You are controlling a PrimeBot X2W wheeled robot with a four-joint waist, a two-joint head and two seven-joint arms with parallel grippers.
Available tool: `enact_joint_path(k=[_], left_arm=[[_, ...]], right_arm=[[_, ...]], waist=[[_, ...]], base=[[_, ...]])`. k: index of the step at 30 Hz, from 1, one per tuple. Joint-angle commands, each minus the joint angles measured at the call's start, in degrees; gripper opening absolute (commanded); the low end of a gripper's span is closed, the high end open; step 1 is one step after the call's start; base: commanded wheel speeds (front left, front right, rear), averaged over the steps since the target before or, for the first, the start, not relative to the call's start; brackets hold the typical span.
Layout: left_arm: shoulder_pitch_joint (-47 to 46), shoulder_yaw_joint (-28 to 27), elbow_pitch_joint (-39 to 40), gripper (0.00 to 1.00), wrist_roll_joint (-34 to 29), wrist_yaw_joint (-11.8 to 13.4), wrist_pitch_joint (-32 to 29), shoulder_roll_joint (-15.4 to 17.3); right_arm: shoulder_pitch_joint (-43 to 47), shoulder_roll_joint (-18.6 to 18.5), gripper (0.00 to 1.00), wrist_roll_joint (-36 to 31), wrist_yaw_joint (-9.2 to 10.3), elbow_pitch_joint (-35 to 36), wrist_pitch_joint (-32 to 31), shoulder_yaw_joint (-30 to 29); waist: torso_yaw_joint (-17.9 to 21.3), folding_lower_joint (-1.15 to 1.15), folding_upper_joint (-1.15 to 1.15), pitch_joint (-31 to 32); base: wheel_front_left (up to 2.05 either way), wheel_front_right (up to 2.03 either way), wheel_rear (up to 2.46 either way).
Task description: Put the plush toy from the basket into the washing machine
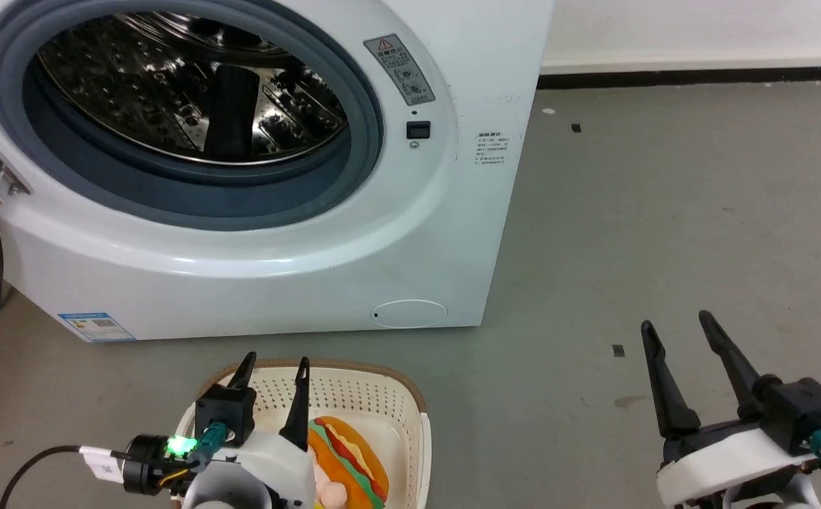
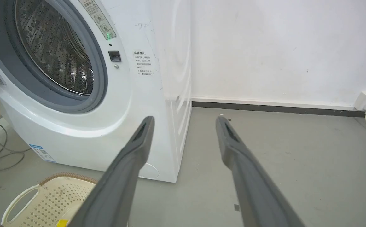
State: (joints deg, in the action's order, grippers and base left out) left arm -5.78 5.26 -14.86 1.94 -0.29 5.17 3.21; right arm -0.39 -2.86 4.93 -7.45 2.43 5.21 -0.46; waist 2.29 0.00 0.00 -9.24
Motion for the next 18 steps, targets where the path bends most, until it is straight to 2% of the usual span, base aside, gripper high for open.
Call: enact_joint_path(k=[1,18], left_arm=[[-1.44,0.48,-1.13,1.0,0.31,-0.41,0.53,0.44],[-7.79,2.69,-10.39,1.0,0.89,-1.29,2.45,1.18]], right_arm=[[-1.1,-0.01,1.0,0.57,-0.01,0.6,0.53,-0.07],[-2.76,-0.01,1.0,1.94,-0.02,1.94,2.44,0.24]], waist=[[0.28,0.0,0.0,-0.96],[1.01,0.0,0.0,-7.34]], base=[[0.0,0.0,0.0],[0.0,0.0,0.0]])
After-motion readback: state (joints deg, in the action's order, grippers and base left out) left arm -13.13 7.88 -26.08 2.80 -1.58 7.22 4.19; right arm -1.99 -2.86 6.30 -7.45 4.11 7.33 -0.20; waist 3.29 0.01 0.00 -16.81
